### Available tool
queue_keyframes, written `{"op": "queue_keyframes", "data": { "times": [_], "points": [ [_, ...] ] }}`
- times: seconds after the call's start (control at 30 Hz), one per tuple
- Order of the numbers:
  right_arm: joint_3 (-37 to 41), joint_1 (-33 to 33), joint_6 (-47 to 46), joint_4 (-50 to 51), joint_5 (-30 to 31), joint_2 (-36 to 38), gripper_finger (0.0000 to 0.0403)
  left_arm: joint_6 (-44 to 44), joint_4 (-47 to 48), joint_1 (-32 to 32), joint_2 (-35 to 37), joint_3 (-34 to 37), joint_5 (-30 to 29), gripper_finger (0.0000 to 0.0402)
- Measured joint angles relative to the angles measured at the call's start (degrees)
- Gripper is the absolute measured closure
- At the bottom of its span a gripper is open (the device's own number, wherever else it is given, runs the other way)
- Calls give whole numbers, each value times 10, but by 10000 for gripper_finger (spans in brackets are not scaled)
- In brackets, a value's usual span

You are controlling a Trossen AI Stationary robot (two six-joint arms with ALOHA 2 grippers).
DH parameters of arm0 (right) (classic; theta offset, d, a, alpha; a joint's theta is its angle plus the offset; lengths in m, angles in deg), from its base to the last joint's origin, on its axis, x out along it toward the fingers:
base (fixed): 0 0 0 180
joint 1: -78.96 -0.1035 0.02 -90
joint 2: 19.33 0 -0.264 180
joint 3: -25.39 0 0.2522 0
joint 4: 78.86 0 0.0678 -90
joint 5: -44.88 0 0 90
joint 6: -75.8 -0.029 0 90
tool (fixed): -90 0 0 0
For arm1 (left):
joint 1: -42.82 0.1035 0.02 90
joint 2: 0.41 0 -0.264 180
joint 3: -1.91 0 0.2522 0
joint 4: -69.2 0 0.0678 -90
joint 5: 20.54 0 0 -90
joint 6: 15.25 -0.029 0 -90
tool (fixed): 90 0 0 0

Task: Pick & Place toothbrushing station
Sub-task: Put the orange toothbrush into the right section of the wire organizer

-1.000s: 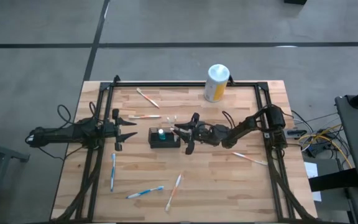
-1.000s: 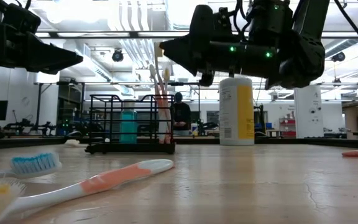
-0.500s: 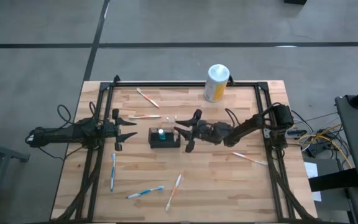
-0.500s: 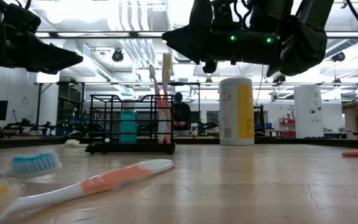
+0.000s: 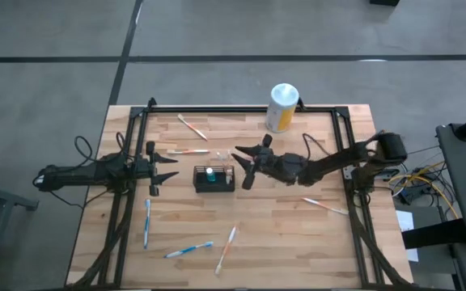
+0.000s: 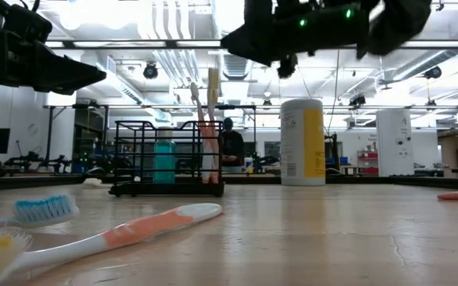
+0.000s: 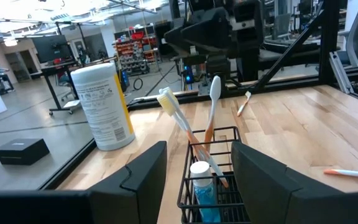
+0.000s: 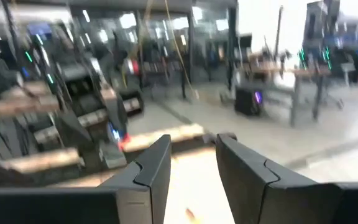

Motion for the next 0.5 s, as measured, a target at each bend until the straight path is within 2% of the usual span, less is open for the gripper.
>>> {"op": "queue_keyframes", "data": {
  "times": [0.13, 0.27, 0.37, 0.5],
  "points": [
    [-18, -4, -48, 180, 29, 74, 282, 0, 0, 0, 0, 0, 0, 215],
    [-27, -18, -63, 302, 66, 147, 283, 0, 0, 0, 0, 0, 0, 215],
    [-37, -31, -146, 412, 93, 199, 284, 0, 0, 0, 0, 0, 0, 216],
    [-49, -48, -305, 582, 114, 248, 284, 0, 0, 0, 0, 0, 0, 215]
  ]
}}
